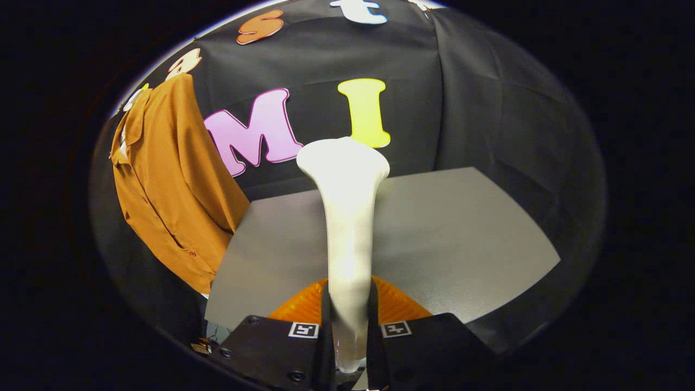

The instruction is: Iron the clothes twice with a garment steamer, once on the left side and once on the right side.

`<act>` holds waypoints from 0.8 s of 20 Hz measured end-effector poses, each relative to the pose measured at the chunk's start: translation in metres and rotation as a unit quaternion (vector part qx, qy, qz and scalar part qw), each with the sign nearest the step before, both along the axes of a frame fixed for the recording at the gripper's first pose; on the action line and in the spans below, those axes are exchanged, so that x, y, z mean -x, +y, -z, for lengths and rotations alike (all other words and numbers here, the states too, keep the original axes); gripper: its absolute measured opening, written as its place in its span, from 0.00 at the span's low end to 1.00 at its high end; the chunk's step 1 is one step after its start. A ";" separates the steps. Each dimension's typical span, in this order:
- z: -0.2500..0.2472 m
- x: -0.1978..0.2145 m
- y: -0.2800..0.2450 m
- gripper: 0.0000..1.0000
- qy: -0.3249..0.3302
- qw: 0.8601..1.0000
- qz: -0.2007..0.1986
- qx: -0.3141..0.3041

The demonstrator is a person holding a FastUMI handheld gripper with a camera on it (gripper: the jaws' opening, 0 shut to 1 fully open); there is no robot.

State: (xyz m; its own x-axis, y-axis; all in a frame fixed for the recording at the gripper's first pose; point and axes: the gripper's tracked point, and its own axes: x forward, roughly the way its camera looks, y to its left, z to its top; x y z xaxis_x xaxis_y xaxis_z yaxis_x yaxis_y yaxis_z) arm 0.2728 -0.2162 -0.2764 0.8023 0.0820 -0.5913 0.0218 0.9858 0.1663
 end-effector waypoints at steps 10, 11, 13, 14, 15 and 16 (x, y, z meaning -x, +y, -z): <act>-0.132 0.076 0.055 0.26 -0.170 0.985 0.031 0.017; -0.143 0.081 0.068 0.26 -0.181 0.983 0.026 0.020; -0.161 0.092 0.092 0.26 -0.203 0.979 0.015 0.026; -0.169 0.095 0.106 0.26 -0.213 0.977 0.011 0.029; -0.174 0.099 0.119 0.26 -0.222 0.974 0.007 0.032; -0.177 0.104 0.128 0.26 -0.231 0.972 0.001 0.033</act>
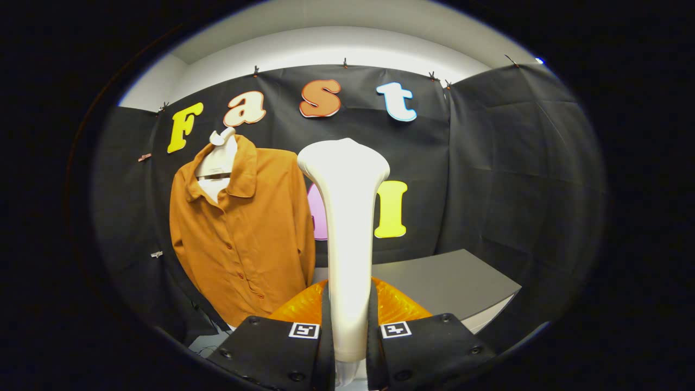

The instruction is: Iron the clothes twice with a garment steamer, once on the left side and once on the right side.

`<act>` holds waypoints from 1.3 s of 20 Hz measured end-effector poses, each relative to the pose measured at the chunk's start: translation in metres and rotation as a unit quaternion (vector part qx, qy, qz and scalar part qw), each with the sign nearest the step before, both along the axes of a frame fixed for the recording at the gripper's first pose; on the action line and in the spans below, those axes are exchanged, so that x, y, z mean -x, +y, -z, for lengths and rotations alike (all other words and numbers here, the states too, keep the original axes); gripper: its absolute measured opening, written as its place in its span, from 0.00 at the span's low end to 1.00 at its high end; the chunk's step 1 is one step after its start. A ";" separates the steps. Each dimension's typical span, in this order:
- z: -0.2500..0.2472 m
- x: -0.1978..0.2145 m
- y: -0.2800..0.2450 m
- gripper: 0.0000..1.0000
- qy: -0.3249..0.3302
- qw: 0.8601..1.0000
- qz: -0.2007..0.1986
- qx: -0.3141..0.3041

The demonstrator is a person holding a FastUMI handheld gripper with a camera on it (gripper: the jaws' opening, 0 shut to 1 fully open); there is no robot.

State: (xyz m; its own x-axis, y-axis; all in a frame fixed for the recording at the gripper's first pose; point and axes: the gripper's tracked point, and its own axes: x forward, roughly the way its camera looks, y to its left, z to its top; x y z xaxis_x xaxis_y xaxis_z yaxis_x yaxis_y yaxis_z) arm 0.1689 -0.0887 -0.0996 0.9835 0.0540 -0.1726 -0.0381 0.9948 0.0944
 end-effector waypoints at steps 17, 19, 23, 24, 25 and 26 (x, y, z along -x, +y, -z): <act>0.029 -0.055 0.140 0.26 -0.024 1.000 -0.004 0.019; 0.040 -0.066 0.144 0.26 -0.021 1.000 0.003 0.023; 0.058 -0.087 0.153 0.26 -0.017 0.999 0.008 0.041; 0.063 -0.092 0.154 0.26 -0.014 0.999 0.009 0.042; 0.068 -0.095 0.155 0.26 -0.010 0.999 0.011 0.043; 0.074 -0.099 0.155 0.26 -0.005 0.999 0.013 0.043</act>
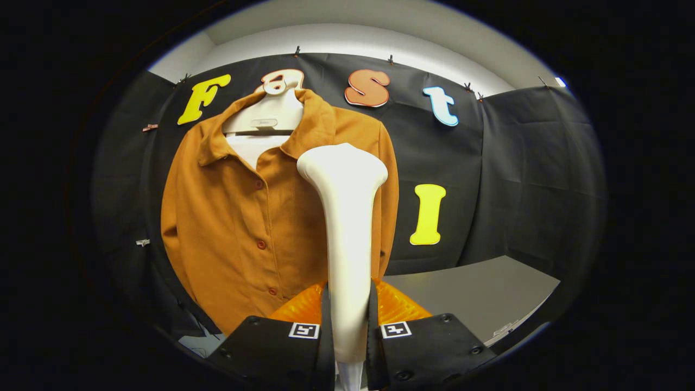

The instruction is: Iron the clothes twice with a garment steamer, once on the left side and once on the right side.

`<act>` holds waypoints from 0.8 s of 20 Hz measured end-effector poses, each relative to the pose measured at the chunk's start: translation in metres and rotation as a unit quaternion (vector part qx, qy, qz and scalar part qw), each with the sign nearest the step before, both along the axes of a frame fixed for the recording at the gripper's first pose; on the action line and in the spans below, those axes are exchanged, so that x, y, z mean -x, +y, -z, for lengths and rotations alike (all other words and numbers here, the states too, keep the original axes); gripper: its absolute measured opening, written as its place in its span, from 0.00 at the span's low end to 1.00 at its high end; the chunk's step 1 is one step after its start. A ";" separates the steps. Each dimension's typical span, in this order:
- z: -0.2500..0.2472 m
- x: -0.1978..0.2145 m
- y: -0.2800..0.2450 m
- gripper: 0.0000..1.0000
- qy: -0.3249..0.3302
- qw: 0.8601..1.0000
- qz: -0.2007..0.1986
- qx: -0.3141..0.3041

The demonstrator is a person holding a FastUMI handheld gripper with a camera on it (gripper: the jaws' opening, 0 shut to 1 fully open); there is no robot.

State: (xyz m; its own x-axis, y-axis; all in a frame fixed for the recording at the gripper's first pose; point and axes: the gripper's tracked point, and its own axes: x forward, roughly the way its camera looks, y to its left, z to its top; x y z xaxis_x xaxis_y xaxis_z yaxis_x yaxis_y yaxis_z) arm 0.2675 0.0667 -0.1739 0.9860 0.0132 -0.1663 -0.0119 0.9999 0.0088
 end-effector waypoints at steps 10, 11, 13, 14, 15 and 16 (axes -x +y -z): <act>0.071 0.006 0.014 0.26 0.068 0.998 0.009 -0.001; 0.081 0.008 0.016 0.26 0.078 0.997 0.009 -0.002; 0.101 0.015 0.019 0.26 0.100 0.995 0.009 -0.004; 0.113 0.019 0.021 0.26 0.113 0.994 0.009 -0.005; 0.123 0.023 0.024 0.26 0.127 0.992 0.009 -0.006; 0.135 0.028 0.025 0.26 0.140 0.990 0.009 -0.007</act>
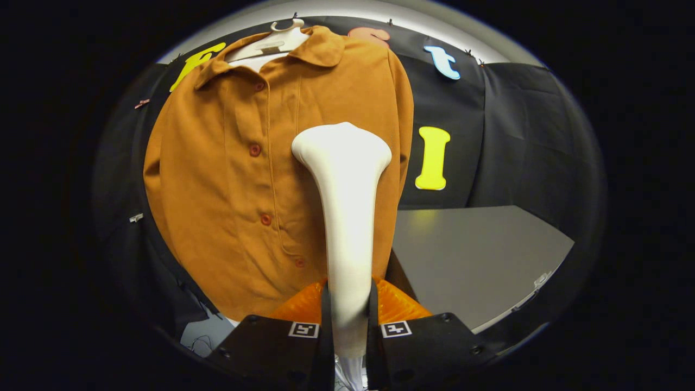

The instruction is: Iron the clothes twice with a garment steamer, once on the left side and once on the right side.

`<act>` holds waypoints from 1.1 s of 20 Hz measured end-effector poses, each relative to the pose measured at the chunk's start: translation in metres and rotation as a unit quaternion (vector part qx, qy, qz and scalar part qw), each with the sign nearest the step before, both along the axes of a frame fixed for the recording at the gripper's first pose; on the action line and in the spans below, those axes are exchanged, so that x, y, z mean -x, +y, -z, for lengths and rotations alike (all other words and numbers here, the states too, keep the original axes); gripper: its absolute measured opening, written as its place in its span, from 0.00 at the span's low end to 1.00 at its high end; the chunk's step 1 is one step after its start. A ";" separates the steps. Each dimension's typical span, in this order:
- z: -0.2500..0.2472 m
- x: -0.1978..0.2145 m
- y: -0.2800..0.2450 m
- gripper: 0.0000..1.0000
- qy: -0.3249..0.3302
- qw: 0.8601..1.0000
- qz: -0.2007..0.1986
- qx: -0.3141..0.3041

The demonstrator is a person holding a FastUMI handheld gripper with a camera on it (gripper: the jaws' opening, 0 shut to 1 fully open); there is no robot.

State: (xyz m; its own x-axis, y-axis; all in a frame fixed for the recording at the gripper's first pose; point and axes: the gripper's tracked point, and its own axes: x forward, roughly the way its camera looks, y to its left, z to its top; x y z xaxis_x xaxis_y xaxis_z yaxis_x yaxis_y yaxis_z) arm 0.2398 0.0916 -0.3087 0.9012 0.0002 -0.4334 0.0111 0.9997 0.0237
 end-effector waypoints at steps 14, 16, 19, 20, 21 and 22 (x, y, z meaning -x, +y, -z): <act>0.096 0.062 0.018 0.26 0.131 0.991 -0.012 0.001; 0.099 0.071 0.017 0.27 0.136 0.991 -0.013 0.002; 0.093 0.084 0.015 0.27 0.130 0.991 -0.011 0.006; 0.088 0.087 0.014 0.27 0.125 0.992 -0.011 0.007; 0.083 0.091 0.014 0.27 0.119 0.993 -0.011 0.007; 0.075 0.094 0.013 0.27 0.111 0.994 -0.010 0.007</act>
